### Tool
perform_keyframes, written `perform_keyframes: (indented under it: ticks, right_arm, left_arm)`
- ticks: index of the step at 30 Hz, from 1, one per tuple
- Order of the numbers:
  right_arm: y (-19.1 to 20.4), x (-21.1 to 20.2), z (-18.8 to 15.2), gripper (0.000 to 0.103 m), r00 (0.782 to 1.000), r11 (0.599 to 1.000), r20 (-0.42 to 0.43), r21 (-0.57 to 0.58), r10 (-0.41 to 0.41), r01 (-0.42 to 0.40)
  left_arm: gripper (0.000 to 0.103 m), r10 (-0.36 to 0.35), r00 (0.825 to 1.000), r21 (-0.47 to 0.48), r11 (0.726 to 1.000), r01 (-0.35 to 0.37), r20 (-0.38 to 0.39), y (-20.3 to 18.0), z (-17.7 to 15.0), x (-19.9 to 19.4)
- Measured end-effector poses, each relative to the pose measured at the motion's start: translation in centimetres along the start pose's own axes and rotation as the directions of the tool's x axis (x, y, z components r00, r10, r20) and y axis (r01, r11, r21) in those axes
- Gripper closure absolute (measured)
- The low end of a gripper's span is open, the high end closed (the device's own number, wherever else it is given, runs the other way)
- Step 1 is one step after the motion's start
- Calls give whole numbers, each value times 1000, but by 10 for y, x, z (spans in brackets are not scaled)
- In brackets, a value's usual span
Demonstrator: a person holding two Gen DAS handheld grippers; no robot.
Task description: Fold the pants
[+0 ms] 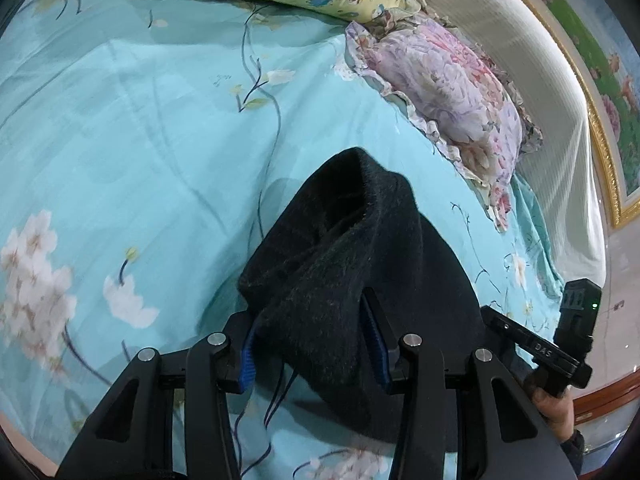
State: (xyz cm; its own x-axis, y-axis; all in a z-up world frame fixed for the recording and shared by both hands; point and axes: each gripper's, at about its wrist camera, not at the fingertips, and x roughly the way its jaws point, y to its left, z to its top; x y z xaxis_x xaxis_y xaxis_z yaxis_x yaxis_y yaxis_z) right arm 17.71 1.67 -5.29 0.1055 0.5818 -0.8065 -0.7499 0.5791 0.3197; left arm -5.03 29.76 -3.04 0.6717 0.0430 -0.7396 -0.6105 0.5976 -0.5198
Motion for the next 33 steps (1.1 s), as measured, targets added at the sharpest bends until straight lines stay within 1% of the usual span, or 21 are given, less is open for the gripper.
perform_keyframes:
  ticks: [1,3,5,7,8,10,11,13,14,16,18,20,21,22,24,25,27,28,30,32,33]
  right_arm:
    - [0,-1,0,85,1000,1000,2,8,10,-11]
    - [2,-7,-2,89,1000,1000,15,11,16,-16]
    - [4,-21,-3,90,998,999,55,32,42,-44]
    - [4,-40,-5,91,990,994,112,55,90,-96]
    - [4,-46,-5,91,986,993,130,55,101,-109]
    - [11,-62,-7,91,981,994,169,35,95,-102]
    - [13,-66,-8,91,979,995,181,27,90,-96]
    - [13,-66,-7,91,977,995,193,31,85,-93]
    - [14,-63,-5,91,978,996,193,34,77,-85]
    - [15,-53,-2,92,982,997,184,37,53,-61]
    - [17,-41,0,92,986,999,167,38,26,-33]
    - [17,-33,1,92,988,999,156,42,-3,-4]
    - [15,-27,0,91,990,999,142,51,-8,1]
    - [15,-25,-1,88,990,998,138,59,-9,1]
    - [11,-31,-7,85,988,996,149,91,-34,21]
    - [9,-37,-10,81,987,994,158,102,-42,26]
    - [3,-52,-19,70,981,992,185,125,-58,35]
    - [2,-60,-23,61,978,990,199,134,-66,40]
    - [-2,-82,-37,59,968,987,238,153,-83,47]
    - [-6,-101,-52,59,960,983,262,175,-94,49]
    - [-9,-110,-61,59,956,981,274,190,-102,50]
  left_arm:
    - [73,-4,1000,15,1000,4,8,-3,1,0]
    - [81,-26,999,31,999,25,23,-7,0,-5]
    - [83,-65,996,48,997,63,53,-13,0,-19]
    - [83,-145,986,47,989,142,83,-15,3,-41]
    - [83,-182,979,51,983,178,95,-16,4,-52]
    - [83,-219,970,70,975,213,103,-17,6,-64]
    - [83,-221,970,78,974,214,102,-18,8,-66]
    - [83,-212,972,104,974,201,102,-20,9,-66]
    - [83,-193,976,113,977,181,102,-20,10,-62]
    - [83,-171,981,111,981,161,95,-18,12,-53]
    - [83,-124,990,109,987,116,72,-14,16,-36]
    - [82,-78,997,101,992,75,28,-8,19,-19]
    - [78,-62,998,100,993,59,20,-5,17,-15]
    - [73,-48,999,97,994,46,19,-3,17,-14]
    - [67,-23,998,102,995,18,53,-1,16,-21]
    - [59,-1,997,103,995,-7,78,0,16,-27]
    - [54,27,992,100,994,-40,124,2,15,-41]
    - [54,34,989,100,994,-49,147,2,15,-49]
    - [54,30,984,114,992,-50,175,-3,14,-61]
    - [54,17,982,156,987,-48,190,-15,10,-71]
    - [52,10,981,188,981,-46,192,-23,8,-74]
